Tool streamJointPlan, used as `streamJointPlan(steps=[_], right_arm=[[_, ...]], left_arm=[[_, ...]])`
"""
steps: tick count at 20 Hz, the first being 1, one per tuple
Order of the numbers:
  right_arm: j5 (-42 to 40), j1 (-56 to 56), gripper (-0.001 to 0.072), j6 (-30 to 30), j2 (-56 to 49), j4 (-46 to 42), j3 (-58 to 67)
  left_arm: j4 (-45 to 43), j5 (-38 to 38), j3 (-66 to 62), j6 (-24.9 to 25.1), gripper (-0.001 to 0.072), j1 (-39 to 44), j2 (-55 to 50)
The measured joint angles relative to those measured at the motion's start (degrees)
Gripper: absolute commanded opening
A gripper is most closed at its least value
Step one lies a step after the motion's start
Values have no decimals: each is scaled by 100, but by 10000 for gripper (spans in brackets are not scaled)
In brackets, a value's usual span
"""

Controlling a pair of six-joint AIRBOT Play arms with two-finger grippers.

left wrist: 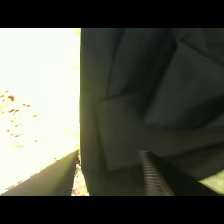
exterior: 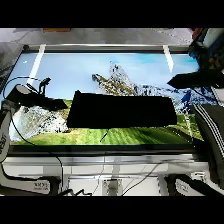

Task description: Fold the clothes and pants, and hang the long-sleeved shirts on hangers.

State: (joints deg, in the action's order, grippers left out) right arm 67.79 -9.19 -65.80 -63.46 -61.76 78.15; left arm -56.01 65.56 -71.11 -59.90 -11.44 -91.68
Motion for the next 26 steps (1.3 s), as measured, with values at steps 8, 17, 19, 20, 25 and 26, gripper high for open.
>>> streamJointPlan(steps=[8,17,19,20,25,26], right_arm=[[-789,-11,20,-173,1856,-271,-1716],[-1075,-11,20,-260,1729,-286,-1908],[-1091,-11,20,-262,1698,-282,-1912],[-1091,-11,20,-262,1687,-286,-1917],[-1158,-11,20,-264,1661,-289,-1919],[-1200,-11,20,-264,1644,-286,-1923]], left_arm=[[282,-431,24,98,335,114,-820],[372,-671,26,339,153,378,-1091],[382,-669,33,363,13,348,-1113],[382,-645,33,382,13,337,-1110],[46,-205,-85,483,12,304,-855],[-55,-52,-157,487,13,304,-741]])
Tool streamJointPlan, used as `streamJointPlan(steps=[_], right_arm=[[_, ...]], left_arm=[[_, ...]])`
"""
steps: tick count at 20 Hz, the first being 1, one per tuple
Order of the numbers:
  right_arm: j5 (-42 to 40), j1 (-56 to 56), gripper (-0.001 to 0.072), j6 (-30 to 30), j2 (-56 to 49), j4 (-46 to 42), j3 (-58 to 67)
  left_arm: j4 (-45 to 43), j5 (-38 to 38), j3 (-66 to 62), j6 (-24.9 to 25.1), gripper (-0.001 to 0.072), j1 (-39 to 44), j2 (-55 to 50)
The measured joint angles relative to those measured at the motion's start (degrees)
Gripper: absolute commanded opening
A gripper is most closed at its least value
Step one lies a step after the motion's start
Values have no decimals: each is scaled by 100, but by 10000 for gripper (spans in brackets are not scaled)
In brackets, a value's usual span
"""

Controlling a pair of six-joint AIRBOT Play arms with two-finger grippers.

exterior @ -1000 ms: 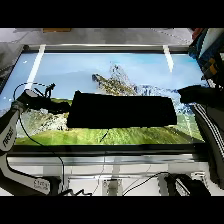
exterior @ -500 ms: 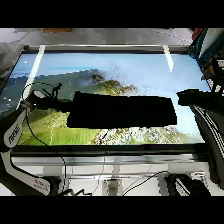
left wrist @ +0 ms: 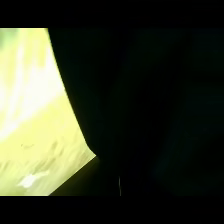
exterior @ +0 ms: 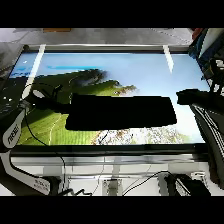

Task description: Fold the clothes and pants, and hang the long-sleeved shirts on hangers.

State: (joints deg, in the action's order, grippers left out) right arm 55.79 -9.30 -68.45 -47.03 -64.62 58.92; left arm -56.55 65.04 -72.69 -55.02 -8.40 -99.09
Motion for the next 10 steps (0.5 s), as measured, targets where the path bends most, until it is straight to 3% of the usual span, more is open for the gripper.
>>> streamJointPlan(steps=[4,10], right_arm=[[-52,0,20,-2,-247,-15,-7],[-101,2,20,-2,-1130,323,-7]], left_arm=[[221,796,-413,22,12,83,778],[723,1158,-632,-214,13,697,2151]])
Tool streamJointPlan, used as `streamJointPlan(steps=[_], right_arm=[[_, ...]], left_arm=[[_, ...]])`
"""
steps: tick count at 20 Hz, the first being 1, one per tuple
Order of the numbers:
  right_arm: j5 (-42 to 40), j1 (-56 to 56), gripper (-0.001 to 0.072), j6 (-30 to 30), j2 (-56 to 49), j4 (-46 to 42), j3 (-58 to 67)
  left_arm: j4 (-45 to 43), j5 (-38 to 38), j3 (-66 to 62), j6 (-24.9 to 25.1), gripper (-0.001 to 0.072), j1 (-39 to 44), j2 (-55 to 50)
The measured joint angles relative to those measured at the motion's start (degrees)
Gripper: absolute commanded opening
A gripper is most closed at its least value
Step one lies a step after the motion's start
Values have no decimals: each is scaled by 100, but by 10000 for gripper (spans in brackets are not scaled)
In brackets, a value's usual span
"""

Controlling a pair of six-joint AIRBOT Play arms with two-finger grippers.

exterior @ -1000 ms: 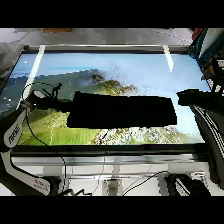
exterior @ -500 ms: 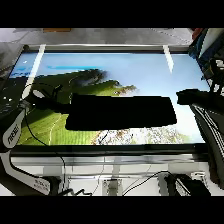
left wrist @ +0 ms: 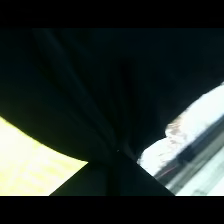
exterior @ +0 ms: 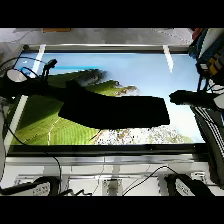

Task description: Fold the clothes and pants, and hang the long-sleeved shirts on hangers.

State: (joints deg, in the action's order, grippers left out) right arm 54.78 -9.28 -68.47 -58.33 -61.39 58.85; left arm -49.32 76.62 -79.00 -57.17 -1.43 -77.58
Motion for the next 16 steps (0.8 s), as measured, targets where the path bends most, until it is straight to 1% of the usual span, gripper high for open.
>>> streamJointPlan(steps=[3,5,9,12,16], right_arm=[[-7,11,20,0,-525,479,0],[-55,107,20,0,-831,815,0],[-413,763,20,7,-1346,1185,0],[-1047,1561,19,-33,-1703,1314,0],[-2205,2680,19,-466,-2262,1515,24]], left_arm=[[164,-205,-22,-240,13,415,428],[254,-437,-31,-302,13,713,579],[323,-1099,-33,-463,13,1207,675],[352,-1681,-33,-833,13,1478,632],[350,-2020,-33,-1154,13,1685,507]])
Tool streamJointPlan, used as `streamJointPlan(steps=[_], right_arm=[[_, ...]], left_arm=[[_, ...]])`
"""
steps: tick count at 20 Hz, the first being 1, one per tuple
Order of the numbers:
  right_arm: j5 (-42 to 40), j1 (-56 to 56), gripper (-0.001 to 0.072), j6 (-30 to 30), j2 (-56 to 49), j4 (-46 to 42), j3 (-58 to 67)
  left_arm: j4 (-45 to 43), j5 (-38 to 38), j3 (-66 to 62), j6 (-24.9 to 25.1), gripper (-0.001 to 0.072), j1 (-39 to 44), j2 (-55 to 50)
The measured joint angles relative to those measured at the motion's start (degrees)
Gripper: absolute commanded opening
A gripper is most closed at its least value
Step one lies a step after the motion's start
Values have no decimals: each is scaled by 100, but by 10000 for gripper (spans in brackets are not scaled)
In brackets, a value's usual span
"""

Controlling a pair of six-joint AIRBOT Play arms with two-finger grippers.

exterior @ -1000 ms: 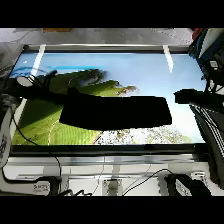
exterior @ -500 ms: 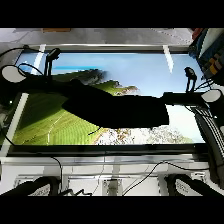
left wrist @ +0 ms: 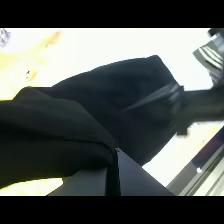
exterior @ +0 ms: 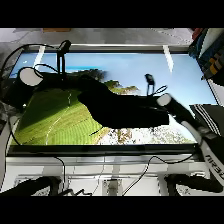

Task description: Fold the clothes and pants, and hang the long-sleeved shirts on hangers.

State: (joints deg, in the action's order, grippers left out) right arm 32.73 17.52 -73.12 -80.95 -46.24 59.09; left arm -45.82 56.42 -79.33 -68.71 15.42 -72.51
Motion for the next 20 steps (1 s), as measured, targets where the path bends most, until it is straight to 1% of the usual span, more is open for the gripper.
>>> streamJointPlan(steps=[2,5,8,10,12,14,17,20], right_arm=[[-485,505,19,-240,-372,302,83],[-907,1191,19,-437,-960,887,391],[-1106,1606,20,-522,-1349,1139,728],[-1003,1572,20,-555,-1412,1001,835],[-603,1241,19,-568,-1355,645,887],[-42,678,20,-581,-1161,175,922],[758,-439,20,-601,-699,-474,940],[1346,-1589,20,-616,-155,-782,946]], left_arm=[[7,-85,0,-96,13,94,-59],[7,-153,0,-186,13,258,-184],[4,-275,0,-205,13,389,-328],[4,-420,0,-184,12,452,-435],[4,-632,0,-155,11,529,-549],[7,-931,0,-133,9,680,-695],[7,-1397,-63,-120,8,1069,-1010],[4,-1749,-525,-243,8,1633,-1593]])
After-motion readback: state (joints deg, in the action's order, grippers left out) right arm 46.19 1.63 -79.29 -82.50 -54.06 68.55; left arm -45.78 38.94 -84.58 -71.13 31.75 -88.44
